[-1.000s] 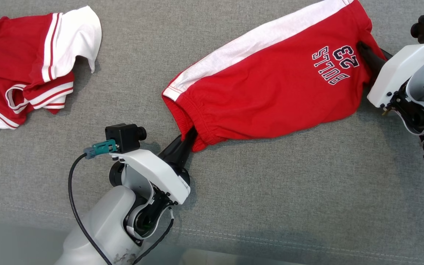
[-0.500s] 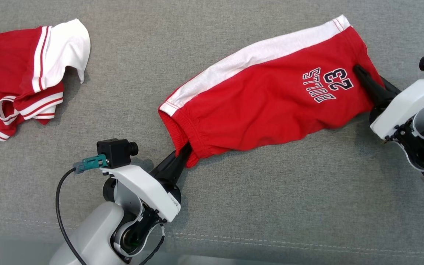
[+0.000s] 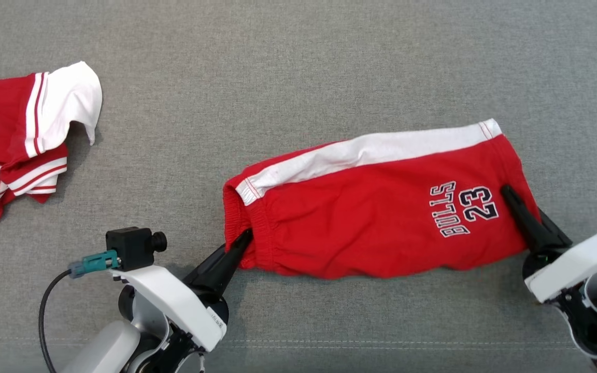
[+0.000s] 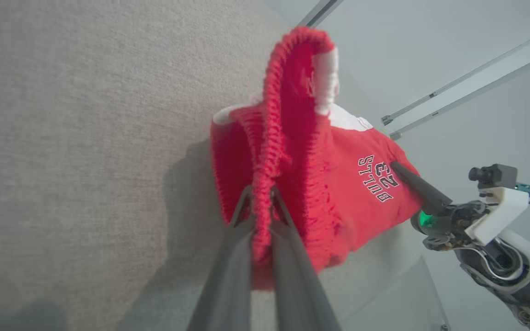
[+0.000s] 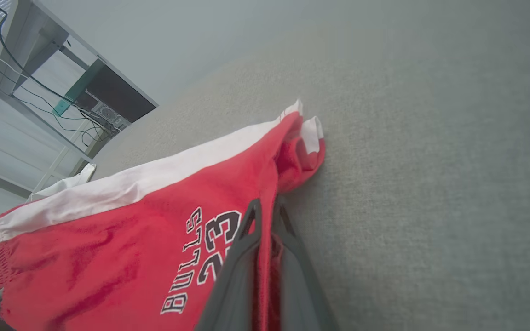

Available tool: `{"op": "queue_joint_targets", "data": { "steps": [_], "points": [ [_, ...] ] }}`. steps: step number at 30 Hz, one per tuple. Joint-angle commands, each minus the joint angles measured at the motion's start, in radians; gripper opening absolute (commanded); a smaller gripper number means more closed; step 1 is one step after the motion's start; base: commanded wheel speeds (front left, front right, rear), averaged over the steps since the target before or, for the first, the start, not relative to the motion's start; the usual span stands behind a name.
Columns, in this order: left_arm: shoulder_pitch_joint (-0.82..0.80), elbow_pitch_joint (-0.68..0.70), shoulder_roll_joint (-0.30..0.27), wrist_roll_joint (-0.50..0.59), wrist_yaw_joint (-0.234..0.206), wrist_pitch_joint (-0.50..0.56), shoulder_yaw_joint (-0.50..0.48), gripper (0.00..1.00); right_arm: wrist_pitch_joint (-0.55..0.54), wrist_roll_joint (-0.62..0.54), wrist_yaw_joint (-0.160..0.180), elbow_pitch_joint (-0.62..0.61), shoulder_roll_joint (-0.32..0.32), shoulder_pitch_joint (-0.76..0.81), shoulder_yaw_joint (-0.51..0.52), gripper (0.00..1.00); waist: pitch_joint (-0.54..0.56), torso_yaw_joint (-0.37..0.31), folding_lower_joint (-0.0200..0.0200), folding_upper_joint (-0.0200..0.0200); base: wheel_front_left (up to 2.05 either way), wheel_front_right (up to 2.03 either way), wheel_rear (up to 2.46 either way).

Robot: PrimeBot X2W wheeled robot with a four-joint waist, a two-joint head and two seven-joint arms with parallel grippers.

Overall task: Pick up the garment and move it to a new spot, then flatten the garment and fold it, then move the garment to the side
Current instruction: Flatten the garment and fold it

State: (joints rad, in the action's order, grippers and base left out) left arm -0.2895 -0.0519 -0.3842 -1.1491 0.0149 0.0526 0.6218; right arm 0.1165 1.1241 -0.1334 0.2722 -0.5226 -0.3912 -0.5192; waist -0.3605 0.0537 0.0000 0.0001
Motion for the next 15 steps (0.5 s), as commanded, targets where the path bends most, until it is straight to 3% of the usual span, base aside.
{"op": "queue_joint_targets", "data": {
  "steps": [1,7,13,14,15],
  "points": [
    [0.000,0.041,-0.038,-0.012,-0.008,0.002,-0.045,0.00,0.016,-0.014,0.003,-0.039,-0.005,0.056,0.015,0.00,0.009,-0.008,0.0000,-0.0001,0.00,0.00,0.00],
    [0.044,0.109,-0.076,-0.028,-0.039,0.021,-0.057,0.00,-0.007,-0.102,0.003,-0.100,0.075,0.216,0.131,0.00,0.018,-0.033,0.0000,-0.0001,0.00,0.00,0.00],
    [0.053,0.087,-0.085,-0.058,-0.054,0.044,-0.067,0.00,-0.047,-0.241,0.003,-0.090,0.165,0.239,0.191,0.00,0.024,-0.058,0.0000,-0.0001,0.00,0.00,0.00],
    [0.051,0.079,-0.084,-0.060,-0.054,0.046,-0.068,0.15,-0.052,-0.252,0.003,-0.086,0.179,0.234,0.193,0.11,0.025,-0.059,0.0000,-0.0001,0.00,0.00,0.00],
    [0.049,0.070,-0.081,-0.064,-0.054,0.044,-0.071,0.37,-0.050,-0.264,0.003,-0.080,0.190,0.229,0.201,0.44,0.026,-0.060,0.0000,-0.0001,0.00,0.00,0.00]
  ]
}}
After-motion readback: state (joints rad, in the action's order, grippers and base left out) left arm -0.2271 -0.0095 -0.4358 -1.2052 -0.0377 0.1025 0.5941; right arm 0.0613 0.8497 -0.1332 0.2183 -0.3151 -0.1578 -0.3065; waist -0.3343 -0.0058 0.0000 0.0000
